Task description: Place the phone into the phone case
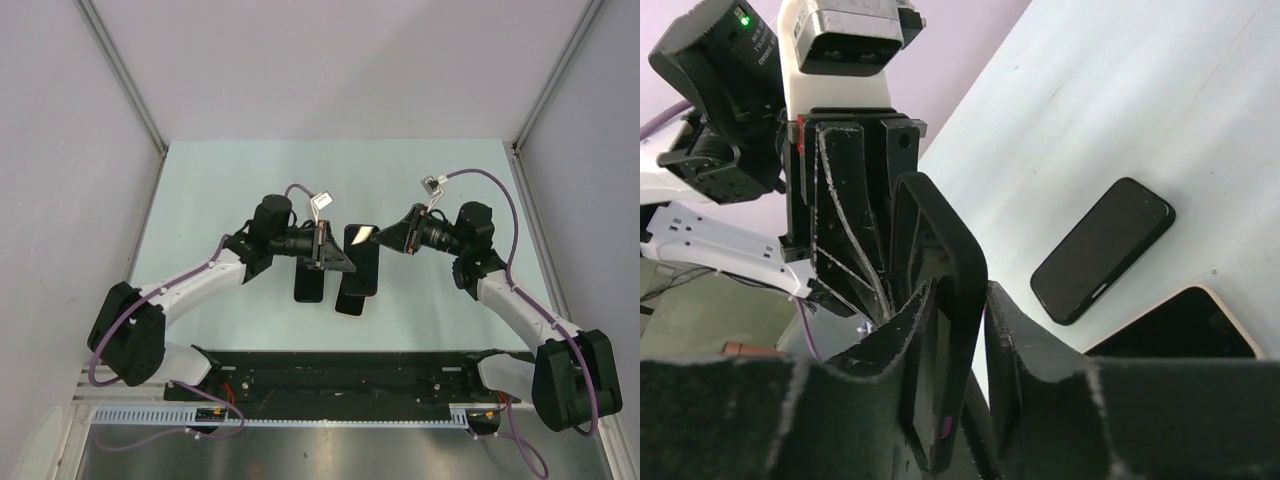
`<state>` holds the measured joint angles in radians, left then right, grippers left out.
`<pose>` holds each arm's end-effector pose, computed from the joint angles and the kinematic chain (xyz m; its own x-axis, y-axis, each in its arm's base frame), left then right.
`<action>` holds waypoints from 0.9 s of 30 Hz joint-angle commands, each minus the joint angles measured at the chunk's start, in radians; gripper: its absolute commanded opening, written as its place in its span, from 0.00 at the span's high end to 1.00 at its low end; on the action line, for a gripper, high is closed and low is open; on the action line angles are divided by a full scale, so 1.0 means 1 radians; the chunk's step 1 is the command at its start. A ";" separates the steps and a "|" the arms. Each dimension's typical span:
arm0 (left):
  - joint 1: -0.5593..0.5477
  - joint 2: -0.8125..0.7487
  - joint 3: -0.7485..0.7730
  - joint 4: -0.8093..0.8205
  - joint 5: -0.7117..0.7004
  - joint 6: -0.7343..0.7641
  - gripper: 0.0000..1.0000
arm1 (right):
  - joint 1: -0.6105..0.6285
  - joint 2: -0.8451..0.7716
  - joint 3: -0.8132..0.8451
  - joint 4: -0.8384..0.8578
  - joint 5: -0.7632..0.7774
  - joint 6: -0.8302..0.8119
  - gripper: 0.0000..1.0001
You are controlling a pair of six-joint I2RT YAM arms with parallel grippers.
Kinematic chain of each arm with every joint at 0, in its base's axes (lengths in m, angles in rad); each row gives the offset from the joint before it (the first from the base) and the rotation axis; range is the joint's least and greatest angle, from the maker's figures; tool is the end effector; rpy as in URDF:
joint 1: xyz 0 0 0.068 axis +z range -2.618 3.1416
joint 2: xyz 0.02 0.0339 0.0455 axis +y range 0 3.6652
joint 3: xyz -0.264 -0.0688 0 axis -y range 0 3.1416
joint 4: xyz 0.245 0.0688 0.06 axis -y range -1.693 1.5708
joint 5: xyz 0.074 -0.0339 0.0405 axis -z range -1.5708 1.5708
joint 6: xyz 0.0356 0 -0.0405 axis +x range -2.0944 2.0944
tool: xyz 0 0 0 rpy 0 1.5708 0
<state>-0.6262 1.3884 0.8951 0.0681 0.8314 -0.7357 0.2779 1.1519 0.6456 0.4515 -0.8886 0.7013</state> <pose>0.2322 -0.2004 0.2695 -0.8788 0.0776 -0.4708 0.4728 0.2746 -0.8373 0.2350 0.0958 0.2831 -0.6327 0.2425 -0.7354 -0.6676 0.3105 0.6767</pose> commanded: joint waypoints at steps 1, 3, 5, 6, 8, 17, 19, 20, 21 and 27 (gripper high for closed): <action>0.008 -0.005 0.013 0.009 -0.023 -0.031 1.00 | -0.002 -0.029 0.049 0.006 -0.020 -0.019 0.64; 0.023 -0.015 0.037 -0.060 -0.044 0.015 1.00 | -0.029 -0.055 0.051 -0.081 0.026 0.006 0.44; 0.062 -0.032 0.051 -0.144 -0.066 0.059 1.00 | -0.065 -0.084 0.051 -0.176 0.054 -0.028 0.14; 0.100 -0.035 0.054 -0.212 -0.075 0.074 1.00 | -0.074 -0.116 0.051 -0.210 0.066 -0.052 0.01; 0.138 -0.045 0.068 -0.295 -0.103 0.148 1.00 | -0.094 -0.145 0.052 -0.302 0.108 -0.092 0.00; 0.391 -0.033 0.083 -0.603 -0.242 0.355 1.00 | -0.195 -0.161 0.055 -0.485 0.203 -0.091 0.00; 0.454 -0.014 0.100 -0.646 -0.255 0.396 1.00 | -0.210 -0.150 0.054 -0.493 0.188 -0.089 0.00; 0.468 0.007 0.119 -0.668 -0.267 0.413 1.00 | -0.213 -0.144 0.055 -0.522 0.223 -0.086 0.00; 0.488 0.026 0.129 -0.680 -0.265 0.424 1.00 | -0.218 -0.141 0.054 -0.533 0.240 -0.083 0.00; 0.494 0.177 0.192 -0.795 -0.261 0.556 0.99 | -0.220 -0.098 0.054 -0.518 0.168 -0.066 0.00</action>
<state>-0.1284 1.4952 1.0267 -0.6361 0.5419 -0.3077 0.0608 1.0348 0.6659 -0.0654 -0.6765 0.6205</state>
